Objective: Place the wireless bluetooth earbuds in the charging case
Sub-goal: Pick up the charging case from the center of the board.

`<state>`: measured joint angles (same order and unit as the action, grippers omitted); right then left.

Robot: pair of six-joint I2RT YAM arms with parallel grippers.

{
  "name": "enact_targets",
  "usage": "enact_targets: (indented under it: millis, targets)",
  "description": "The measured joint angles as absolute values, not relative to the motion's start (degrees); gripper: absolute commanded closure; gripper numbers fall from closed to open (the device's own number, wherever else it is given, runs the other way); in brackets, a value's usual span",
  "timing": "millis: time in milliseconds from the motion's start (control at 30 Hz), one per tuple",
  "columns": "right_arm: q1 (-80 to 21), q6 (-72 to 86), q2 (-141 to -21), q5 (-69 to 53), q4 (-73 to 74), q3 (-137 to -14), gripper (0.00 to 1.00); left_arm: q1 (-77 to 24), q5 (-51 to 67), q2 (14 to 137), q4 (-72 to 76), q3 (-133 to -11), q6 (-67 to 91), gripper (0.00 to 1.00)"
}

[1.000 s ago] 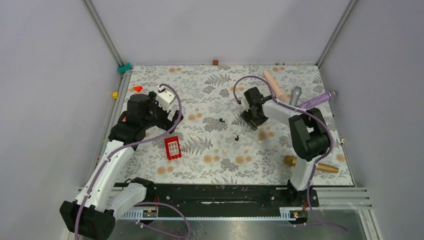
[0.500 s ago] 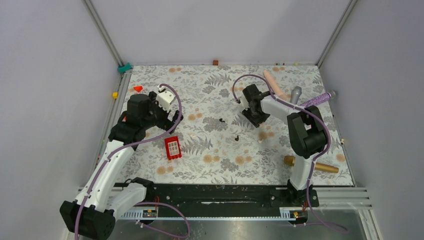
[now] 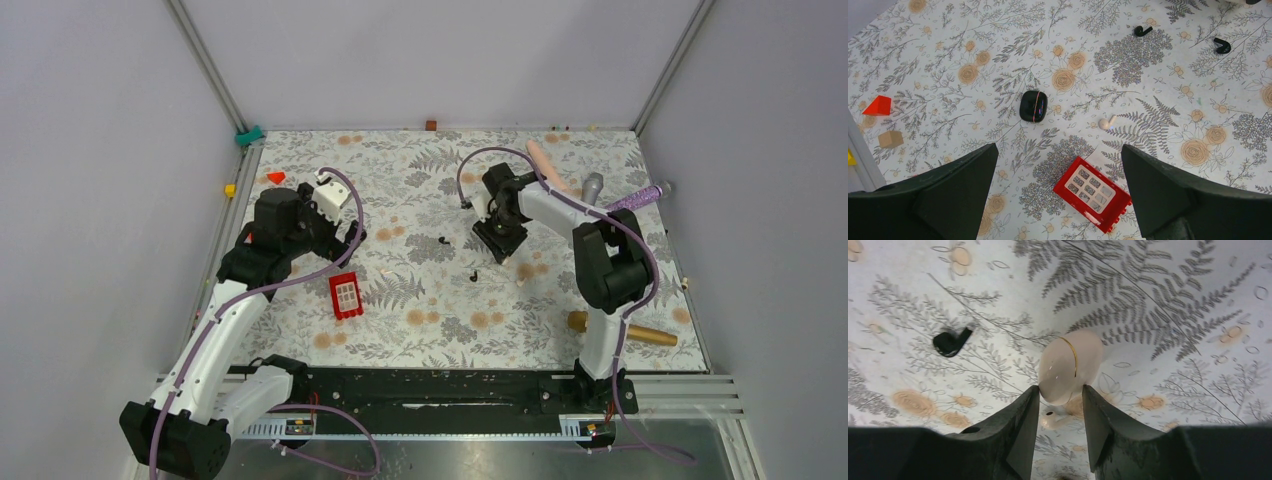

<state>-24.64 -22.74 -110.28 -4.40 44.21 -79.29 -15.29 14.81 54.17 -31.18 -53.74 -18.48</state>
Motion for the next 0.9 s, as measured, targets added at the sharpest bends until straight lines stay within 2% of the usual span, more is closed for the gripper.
enact_targets:
  millis: [367, 533, 900]
  targets:
    - [-26.2, -21.4, -113.1, -10.7, 48.5, -83.5, 0.54, -15.3, 14.8, 54.1, -31.2, -53.7, -18.5, 0.01]
    - [-26.2, -20.5, -114.5, -11.1, 49.1, -85.4, 0.46, -15.3, 14.8, 54.1, -31.2, -53.7, -18.5, 0.01]
    - [-26.2, -19.3, -116.9, -11.1, 50.5, -87.6, 0.22, -15.3, 15.0, 53.6, -31.2, -53.7, -18.5, 0.02]
